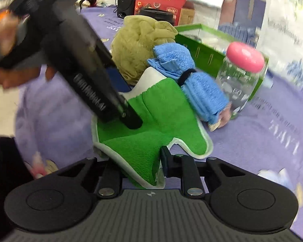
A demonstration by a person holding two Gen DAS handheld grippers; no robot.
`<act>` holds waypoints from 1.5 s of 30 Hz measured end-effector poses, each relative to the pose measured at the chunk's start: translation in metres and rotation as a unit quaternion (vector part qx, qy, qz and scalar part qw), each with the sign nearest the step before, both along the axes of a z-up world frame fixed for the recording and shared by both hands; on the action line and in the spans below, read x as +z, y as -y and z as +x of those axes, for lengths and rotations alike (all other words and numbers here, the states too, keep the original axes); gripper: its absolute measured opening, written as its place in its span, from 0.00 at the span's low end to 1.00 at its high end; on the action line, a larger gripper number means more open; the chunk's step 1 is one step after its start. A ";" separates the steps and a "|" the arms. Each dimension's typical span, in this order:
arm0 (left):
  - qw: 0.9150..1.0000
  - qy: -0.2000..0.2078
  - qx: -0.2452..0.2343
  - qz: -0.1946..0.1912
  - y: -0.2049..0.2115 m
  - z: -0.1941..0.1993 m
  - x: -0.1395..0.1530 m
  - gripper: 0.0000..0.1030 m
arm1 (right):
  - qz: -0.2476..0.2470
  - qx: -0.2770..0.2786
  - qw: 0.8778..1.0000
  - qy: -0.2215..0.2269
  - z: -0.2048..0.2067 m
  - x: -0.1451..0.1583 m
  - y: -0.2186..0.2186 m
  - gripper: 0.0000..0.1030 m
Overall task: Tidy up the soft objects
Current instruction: 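Lower the right gripper onto the green mitt's white cuff and close, then carry the green mitt into the green box and open the right gripper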
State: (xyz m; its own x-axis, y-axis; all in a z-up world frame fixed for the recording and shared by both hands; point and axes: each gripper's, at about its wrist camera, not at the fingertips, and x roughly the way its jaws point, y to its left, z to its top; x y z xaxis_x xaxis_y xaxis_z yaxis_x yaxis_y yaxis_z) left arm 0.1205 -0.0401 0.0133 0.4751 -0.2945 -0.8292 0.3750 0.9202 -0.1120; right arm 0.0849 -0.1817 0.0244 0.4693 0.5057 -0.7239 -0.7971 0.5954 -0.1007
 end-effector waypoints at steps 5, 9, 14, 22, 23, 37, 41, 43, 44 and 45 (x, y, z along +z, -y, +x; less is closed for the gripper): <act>0.999 0.015 -0.015 -0.024 -0.003 -0.028 0.012 0.49 | 0.041 -0.012 0.999 -0.021 -0.021 0.010 0.006 0.01; 0.999 0.020 -0.011 -0.036 -0.007 -0.040 0.021 0.49 | 0.071 -0.037 0.997 -0.013 -0.032 0.016 0.011 0.02; 0.997 0.074 -0.008 -0.033 -0.009 -0.040 0.056 0.49 | 0.094 -0.052 0.994 0.034 -0.023 0.044 0.010 0.02; 0.987 0.153 0.038 -0.001 -0.031 0.047 0.128 0.49 | 0.098 -0.044 0.989 0.107 0.070 0.104 -0.025 0.06; 0.987 0.157 0.045 0.005 -0.036 0.067 0.135 0.49 | 0.095 -0.041 0.989 0.106 0.090 0.110 -0.033 0.07; 0.978 0.102 0.176 0.052 -0.112 0.249 0.098 0.96 | -0.011 -0.047 0.999 0.019 0.274 0.068 -0.080 0.13; 0.977 0.100 0.184 0.045 -0.115 0.243 0.099 0.96 | 0.000 -0.060 0.998 0.012 0.271 0.069 -0.068 0.14; 0.975 0.105 0.187 0.051 -0.113 0.238 0.103 0.96 | -0.001 -0.066 0.998 0.020 0.269 0.074 -0.063 0.15; 0.975 0.110 0.185 0.054 -0.111 0.234 0.106 0.96 | -0.003 -0.068 0.997 0.028 0.264 0.078 -0.062 0.15; 0.974 0.116 0.184 0.056 -0.110 0.230 0.110 0.96 | -0.003 -0.071 0.997 0.035 0.261 0.083 -0.060 0.15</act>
